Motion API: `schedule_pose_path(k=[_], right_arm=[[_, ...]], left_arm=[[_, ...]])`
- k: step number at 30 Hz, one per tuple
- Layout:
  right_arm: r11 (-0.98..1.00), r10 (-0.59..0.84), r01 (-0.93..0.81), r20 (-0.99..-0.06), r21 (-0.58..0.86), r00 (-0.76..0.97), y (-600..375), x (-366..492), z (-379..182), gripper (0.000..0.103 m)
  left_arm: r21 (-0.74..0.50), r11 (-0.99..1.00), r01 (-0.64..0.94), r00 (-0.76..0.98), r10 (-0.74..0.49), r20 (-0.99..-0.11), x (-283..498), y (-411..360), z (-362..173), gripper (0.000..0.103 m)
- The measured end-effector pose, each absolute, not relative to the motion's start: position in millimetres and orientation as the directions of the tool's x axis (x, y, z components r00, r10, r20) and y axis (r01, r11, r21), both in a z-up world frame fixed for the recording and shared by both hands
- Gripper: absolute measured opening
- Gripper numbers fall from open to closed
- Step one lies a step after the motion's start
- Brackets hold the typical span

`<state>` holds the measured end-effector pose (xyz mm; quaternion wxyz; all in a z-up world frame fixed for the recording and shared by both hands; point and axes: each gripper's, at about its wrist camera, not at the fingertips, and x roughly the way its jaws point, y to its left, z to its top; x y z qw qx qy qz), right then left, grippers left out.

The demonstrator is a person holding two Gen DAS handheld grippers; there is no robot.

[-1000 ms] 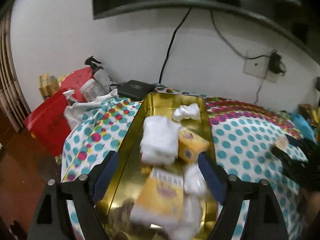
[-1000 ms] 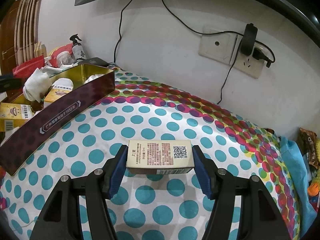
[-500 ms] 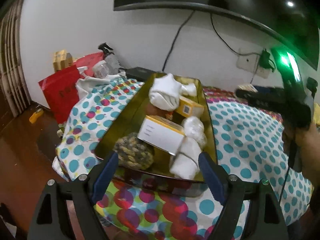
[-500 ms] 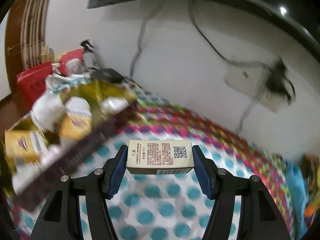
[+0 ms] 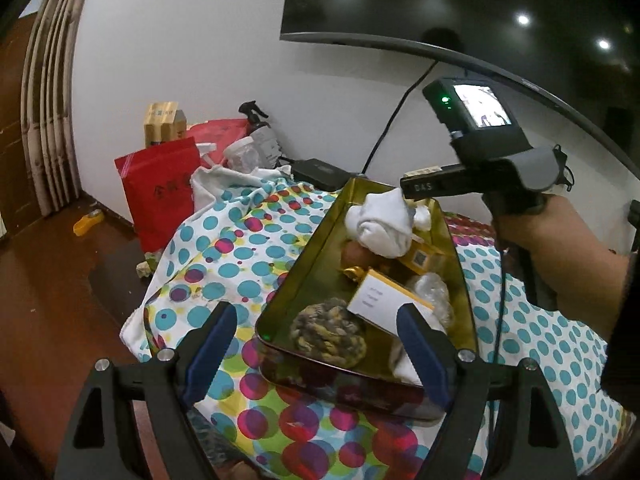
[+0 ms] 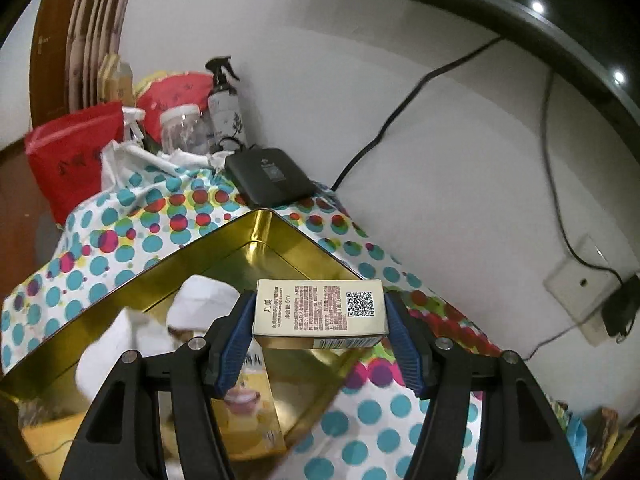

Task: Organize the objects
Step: 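Carry the brown box into the gold tin and open the right tool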

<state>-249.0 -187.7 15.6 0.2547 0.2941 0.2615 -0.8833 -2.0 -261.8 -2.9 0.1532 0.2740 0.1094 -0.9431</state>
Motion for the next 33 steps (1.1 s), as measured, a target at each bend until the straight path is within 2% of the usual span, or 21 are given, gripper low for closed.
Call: schedule_pose_path(k=[8, 11, 21, 27, 33], right_arm=[[-0.745, -0.268, 0.589, -0.670, -0.311, -0.693, -202.6, -269.9, 8.0, 0.063], [-0.745, -0.265, 0.585, -0.662, -0.320, -0.701, -202.6, -271.5, 12.0, 0.076], [-0.794, -0.320, 0.549, -0.589, -0.261, -0.742, -167.1, -248.6, 51.7, 0.091], [-0.857, -0.333, 0.493, -0.571, -0.148, -0.751, -121.4, -226.8, 54.0, 0.098], [-0.925, -0.202, 0.342, -0.550, -0.165, -0.810, -67.4, -187.4, 42.3, 0.103]], left_arm=[[-0.149, -0.920, 0.362, -0.806, -0.228, -0.547, -2.0, -270.8, -5.1, 0.084], [-0.143, -0.921, 0.363, -0.806, -0.233, -0.544, -2.0, -270.0, -4.9, 0.084], [-0.091, -0.935, 0.342, -0.817, -0.248, -0.520, 0.0, -252.6, -0.3, 0.084], [-0.074, -0.934, 0.349, -0.824, -0.268, -0.499, 2.2, -248.7, 3.0, 0.084], [-0.046, -0.930, 0.365, -0.808, -0.292, -0.511, -1.0, -242.8, 2.8, 0.088]])
